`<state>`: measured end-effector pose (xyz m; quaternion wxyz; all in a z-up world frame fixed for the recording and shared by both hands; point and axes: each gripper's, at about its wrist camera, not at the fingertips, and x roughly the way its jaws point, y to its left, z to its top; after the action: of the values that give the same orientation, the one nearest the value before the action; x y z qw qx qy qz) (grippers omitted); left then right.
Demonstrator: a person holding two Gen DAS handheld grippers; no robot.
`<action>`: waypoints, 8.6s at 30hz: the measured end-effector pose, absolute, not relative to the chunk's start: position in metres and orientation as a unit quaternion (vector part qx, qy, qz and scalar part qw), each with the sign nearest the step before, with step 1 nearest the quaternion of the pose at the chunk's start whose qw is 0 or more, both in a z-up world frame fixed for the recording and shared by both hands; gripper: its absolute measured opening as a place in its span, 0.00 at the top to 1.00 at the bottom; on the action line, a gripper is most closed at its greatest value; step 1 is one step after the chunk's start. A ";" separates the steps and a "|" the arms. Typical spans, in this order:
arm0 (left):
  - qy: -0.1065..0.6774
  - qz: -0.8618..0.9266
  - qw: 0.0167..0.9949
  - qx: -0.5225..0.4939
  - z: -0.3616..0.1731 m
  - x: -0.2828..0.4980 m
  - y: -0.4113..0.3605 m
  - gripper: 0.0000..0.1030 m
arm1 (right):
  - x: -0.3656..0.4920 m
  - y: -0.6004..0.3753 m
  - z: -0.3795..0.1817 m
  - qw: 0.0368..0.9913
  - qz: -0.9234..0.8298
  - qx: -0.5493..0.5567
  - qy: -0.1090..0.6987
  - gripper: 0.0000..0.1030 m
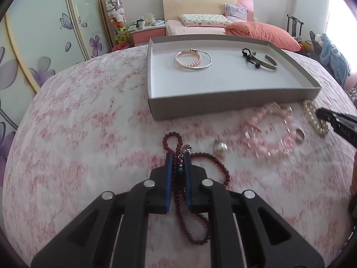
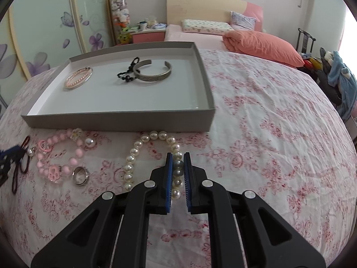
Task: Organize jewelry
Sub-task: 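Lift the red necklace with the left tool while the right tool carries the pearl bracelet toward the tray, then lower the necklace and pearl bracelet into the grey tray and open both tools, then grasp the small pearl bead with the left tool while the right tool grasps the silver ring, then carry the pearl bead with the left tool while the right tool carries the ring over the tray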
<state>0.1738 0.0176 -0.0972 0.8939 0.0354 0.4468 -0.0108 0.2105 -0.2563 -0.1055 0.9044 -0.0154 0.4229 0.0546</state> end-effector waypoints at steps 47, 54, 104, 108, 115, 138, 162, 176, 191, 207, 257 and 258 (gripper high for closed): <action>0.407 -0.059 0.911 -0.022 -0.087 0.174 0.029 0.92 | 0.193 -0.260 -0.082 0.923 0.092 0.023 0.373 0.90; 0.374 -0.077 0.923 -0.047 -0.067 0.160 0.031 0.92 | 0.180 -0.256 -0.058 0.936 0.111 0.038 0.332 0.90; 0.216 -0.064 0.973 -0.038 0.037 0.183 -0.011 0.92 | 0.180 -0.242 0.040 0.980 0.129 0.050 0.141 0.90; 0.219 -0.063 0.973 -0.040 0.034 0.195 -0.010 0.92 | 0.191 -0.239 0.040 0.980 0.129 0.052 0.141 0.90; 0.236 -0.060 0.969 -0.047 0.020 0.223 -0.008 0.92 | 0.218 -0.232 0.031 0.977 0.129 0.059 0.158 0.90; 0.288 -0.044 0.953 -0.077 -0.021 0.286 0.004 0.82 | 0.275 -0.233 -0.017 0.955 0.130 0.093 0.249 0.65; 0.361 -0.019 0.930 -0.063 -0.061 0.196 0.048 0.58 | 0.181 -0.220 -0.082 0.896 0.218 -0.001 0.387 0.65; 0.376 -0.034 0.925 -0.048 -0.069 0.180 0.043 0.47 | 0.179 -0.183 -0.105 0.880 0.218 -0.078 0.415 0.74; 0.401 -0.097 0.910 0.023 -0.084 0.175 -0.002 0.47 | 0.206 -0.250 -0.106 0.902 0.076 -0.009 0.424 0.78; 0.426 -0.093 0.896 0.081 -0.102 0.187 -0.033 0.68 | 0.206 -0.249 -0.107 0.902 0.076 -0.008 0.425 0.78; 0.433 -0.026 0.901 0.010 -0.097 0.196 0.012 0.85 | 0.212 -0.239 -0.107 0.900 0.091 -0.012 0.425 0.78; 0.433 -0.025 0.901 0.010 -0.097 0.196 0.012 0.85 | 0.212 -0.239 -0.107 0.900 0.091 -0.012 0.425 0.78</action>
<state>0.1956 0.0118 -0.0972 0.9008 0.0102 0.4334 -0.0253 0.2123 -0.2390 -0.1066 0.9005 -0.0123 0.4251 0.0910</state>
